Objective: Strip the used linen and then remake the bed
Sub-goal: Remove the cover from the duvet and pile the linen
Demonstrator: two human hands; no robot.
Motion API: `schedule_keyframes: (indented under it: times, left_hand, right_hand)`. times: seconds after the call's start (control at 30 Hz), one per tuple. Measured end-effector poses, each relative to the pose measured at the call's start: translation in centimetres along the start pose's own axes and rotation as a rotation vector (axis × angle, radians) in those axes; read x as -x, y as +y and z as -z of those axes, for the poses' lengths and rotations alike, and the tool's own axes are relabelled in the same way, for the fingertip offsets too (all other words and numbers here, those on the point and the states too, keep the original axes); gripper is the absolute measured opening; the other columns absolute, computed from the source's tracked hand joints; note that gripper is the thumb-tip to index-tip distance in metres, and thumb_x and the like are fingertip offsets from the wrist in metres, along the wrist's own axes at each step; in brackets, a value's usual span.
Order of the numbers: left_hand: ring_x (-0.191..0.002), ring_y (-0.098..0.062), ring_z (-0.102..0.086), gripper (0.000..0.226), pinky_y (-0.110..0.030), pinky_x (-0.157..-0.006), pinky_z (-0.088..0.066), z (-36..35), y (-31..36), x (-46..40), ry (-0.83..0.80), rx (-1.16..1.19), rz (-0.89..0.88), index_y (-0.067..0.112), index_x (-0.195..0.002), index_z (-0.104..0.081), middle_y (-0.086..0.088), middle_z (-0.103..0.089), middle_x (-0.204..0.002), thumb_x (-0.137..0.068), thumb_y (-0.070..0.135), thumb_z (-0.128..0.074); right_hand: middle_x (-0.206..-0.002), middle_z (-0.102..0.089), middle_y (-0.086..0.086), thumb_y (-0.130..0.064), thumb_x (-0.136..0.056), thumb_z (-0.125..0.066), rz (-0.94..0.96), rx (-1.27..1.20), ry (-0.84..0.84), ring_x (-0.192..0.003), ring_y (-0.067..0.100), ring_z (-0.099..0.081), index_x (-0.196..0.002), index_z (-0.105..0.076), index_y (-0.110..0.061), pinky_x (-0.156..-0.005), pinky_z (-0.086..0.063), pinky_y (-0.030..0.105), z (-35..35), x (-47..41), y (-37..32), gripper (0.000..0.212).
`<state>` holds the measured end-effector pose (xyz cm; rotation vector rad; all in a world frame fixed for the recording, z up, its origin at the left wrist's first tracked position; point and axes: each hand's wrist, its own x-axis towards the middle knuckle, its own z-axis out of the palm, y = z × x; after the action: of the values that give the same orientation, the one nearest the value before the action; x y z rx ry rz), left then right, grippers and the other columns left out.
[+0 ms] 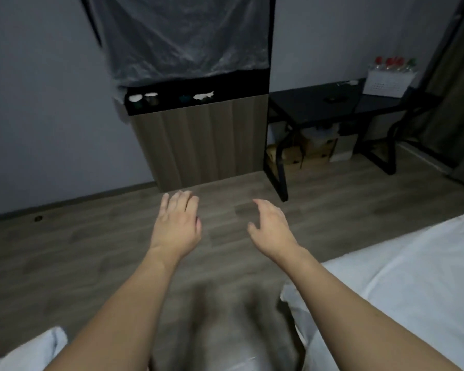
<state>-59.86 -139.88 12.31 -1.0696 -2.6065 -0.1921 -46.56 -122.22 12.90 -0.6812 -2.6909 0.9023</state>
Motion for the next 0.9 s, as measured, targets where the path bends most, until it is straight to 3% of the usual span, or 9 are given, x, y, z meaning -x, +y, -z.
schedule_keyframes:
  times: [0.17,0.3,0.57,0.73,0.9]
  left_hand:
    - [-0.123,-0.034,-0.053,0.051,-0.055,-0.111,-0.031,-6.2,-3.6,-12.1,-0.052,0.000,-0.105,0.004,-0.121,-0.060,-0.016,-0.058,-0.129,-0.074,0.019,-0.071]
    - [-0.127,-0.031,-0.049,0.048,-0.054,-0.114,-0.028,-11.2,-2.0,-22.0,-0.140,0.062,-0.264,0.006,-0.126,-0.057,-0.014,-0.055,-0.133,-0.081,0.022,-0.065]
    - [-0.139,-0.023,-0.035,0.048,-0.045,-0.121,-0.012,-19.8,13.4,-39.6,-0.200,0.222,-0.634,0.013,-0.140,-0.047,-0.007,-0.043,-0.147,-0.094,0.026,-0.051]
    - [-0.130,-0.028,-0.047,0.046,-0.052,-0.117,-0.023,-24.0,21.4,-45.8,-0.273,0.256,-0.848,0.009,-0.129,-0.058,-0.010,-0.054,-0.137,-0.088,0.025,-0.043]
    - [-0.113,-0.035,-0.059,0.046,-0.059,-0.107,-0.035,-28.7,30.5,-52.2,-0.325,0.284,-1.040,0.005,-0.112,-0.065,-0.018,-0.063,-0.120,-0.071,0.023,-0.052]
  right_hand:
    - [-0.150,-0.038,0.002,-0.019,-0.094,-0.055,-0.114,-0.051,0.066,-0.139,0.018,-0.031,-0.148,-0.033,-0.016,-0.120,-0.020,0.035,-1.8,-10.4,1.5,0.058]
    - [-0.151,-0.036,0.005,-0.017,-0.090,-0.055,-0.303,-0.039,0.112,-0.140,0.019,-0.030,-0.148,-0.033,-0.014,-0.120,-0.019,0.035,-0.7,-16.0,4.8,0.062]
    - [-0.148,-0.041,0.008,-0.021,-0.088,-0.056,-0.681,-0.033,0.347,-0.136,0.024,-0.037,-0.145,-0.037,-0.010,-0.116,-0.024,0.033,4.8,-23.1,17.4,0.061]
    - [-0.149,-0.039,0.007,-0.019,-0.088,-0.055,-0.876,-0.069,0.439,-0.137,0.023,-0.035,-0.146,-0.035,-0.011,-0.116,-0.025,0.036,8.3,-25.5,24.0,0.062]
    - [-0.145,-0.044,0.008,-0.018,-0.087,-0.055,-1.068,-0.099,0.566,-0.134,0.025,-0.041,-0.143,-0.040,-0.009,-0.113,-0.031,0.038,10.5,-27.4,30.4,0.059]
